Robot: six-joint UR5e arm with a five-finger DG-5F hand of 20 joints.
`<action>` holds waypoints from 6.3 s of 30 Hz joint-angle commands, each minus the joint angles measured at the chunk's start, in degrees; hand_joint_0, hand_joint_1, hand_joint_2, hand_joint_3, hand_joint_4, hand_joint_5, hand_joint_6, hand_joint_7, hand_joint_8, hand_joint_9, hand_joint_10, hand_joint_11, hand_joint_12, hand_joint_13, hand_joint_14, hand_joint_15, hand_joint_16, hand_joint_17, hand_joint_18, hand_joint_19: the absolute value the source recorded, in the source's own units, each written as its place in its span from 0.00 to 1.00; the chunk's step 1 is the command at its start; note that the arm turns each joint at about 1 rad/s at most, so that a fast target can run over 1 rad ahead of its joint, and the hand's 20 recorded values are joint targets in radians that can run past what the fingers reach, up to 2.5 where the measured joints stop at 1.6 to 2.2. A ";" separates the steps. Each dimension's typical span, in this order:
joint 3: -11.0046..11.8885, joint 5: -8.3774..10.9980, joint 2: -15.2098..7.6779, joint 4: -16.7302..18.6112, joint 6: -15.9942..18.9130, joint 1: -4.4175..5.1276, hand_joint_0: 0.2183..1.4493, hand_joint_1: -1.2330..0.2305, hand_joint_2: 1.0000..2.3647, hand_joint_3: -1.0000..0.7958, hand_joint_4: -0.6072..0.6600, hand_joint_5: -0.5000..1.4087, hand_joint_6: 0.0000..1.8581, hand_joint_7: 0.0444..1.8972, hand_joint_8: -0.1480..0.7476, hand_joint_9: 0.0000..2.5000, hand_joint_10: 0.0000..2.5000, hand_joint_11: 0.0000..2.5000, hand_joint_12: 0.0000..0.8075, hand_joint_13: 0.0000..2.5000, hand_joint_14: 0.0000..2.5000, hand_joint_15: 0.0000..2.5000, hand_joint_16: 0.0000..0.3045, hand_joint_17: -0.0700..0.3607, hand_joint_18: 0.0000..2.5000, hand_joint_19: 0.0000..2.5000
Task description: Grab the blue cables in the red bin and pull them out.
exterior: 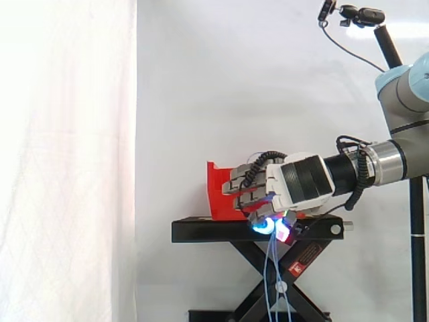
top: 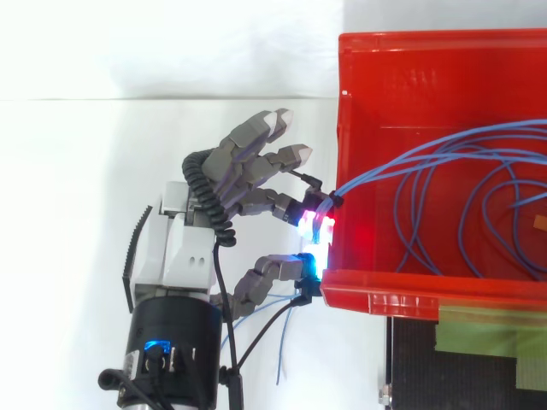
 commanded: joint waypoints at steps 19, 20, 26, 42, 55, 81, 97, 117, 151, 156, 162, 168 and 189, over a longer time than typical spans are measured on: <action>0.36 0.00 0.02 -0.70 0.52 -0.01 0.55 0.18 0.00 0.00 0.51 0.68 0.63 0.30 0.45 0.33 0.01 0.16 0.42 0.23 0.00 0.11 0.15 0.40 0.21 0.15; 0.36 0.00 0.02 -0.70 0.78 0.08 0.55 0.18 0.00 0.00 0.51 0.68 0.63 0.30 0.45 0.33 0.01 0.16 0.42 0.23 0.00 0.11 0.15 0.40 0.21 0.15; 0.45 0.00 0.02 -0.70 1.66 -0.01 0.55 0.19 0.00 0.00 0.50 0.67 0.64 0.29 0.45 0.33 0.01 0.16 0.42 0.23 0.00 0.12 0.15 0.40 0.21 0.15; 0.63 0.00 0.02 -0.70 3.95 -0.01 0.55 0.19 0.00 0.00 0.51 0.67 0.66 0.29 0.45 0.33 0.01 0.16 0.42 0.23 0.00 0.11 0.15 0.40 0.21 0.15; 1.07 0.00 0.02 -0.70 4.91 -0.01 0.55 0.20 0.00 0.00 0.51 0.65 0.68 0.28 0.45 0.33 0.01 0.16 0.42 0.23 0.00 0.11 0.15 0.40 0.21 0.15; 2.12 0.09 0.02 -1.05 13.70 -0.01 0.56 0.21 0.00 0.00 0.51 0.65 0.70 0.29 0.45 0.33 0.01 0.17 0.42 0.24 0.00 0.11 0.15 0.40 0.21 0.15; 6.34 0.00 0.02 -11.25 37.70 0.52 0.56 0.22 0.00 0.00 0.51 0.64 0.71 0.28 0.45 0.33 0.01 0.16 0.42 0.23 0.00 0.11 0.15 0.40 0.21 0.15; 8.63 0.00 2.48 -21.97 75.66 2.81 0.56 0.22 0.00 0.00 0.51 0.64 0.71 0.28 0.45 0.33 0.01 0.17 0.42 0.23 0.00 0.11 0.15 0.40 0.21 0.15; 8.63 0.26 3.10 -37.53 127.87 6.15 0.56 0.22 0.00 0.00 0.50 0.64 0.71 0.28 0.45 0.33 0.01 0.16 0.42 0.23 0.00 0.11 0.15 0.40 0.21 0.15; 8.63 0.26 3.10 -37.88 137.01 6.67 0.56 0.22 0.00 0.00 0.50 0.64 0.71 0.28 0.45 0.33 0.01 0.16 0.41 0.23 0.00 0.11 0.15 0.40 0.21 0.15; 8.71 0.26 3.10 -37.18 134.82 6.94 0.56 0.22 0.00 0.00 0.50 0.64 0.71 0.28 0.45 0.33 0.01 0.16 0.42 0.23 0.00 0.11 0.15 0.40 0.21 0.15; 8.80 0.79 3.10 -33.40 124.88 7.03 0.56 0.22 0.00 0.00 0.50 0.64 0.71 0.28 0.45 0.33 0.01 0.17 0.41 0.23 0.00 0.11 0.15 0.40 0.21 0.15; 9.68 0.61 3.10 -29.88 115.57 6.85 0.55 0.22 0.00 0.00 0.49 0.64 0.70 0.27 0.46 0.33 0.01 0.17 0.41 0.24 0.00 0.11 0.15 0.40 0.21 0.15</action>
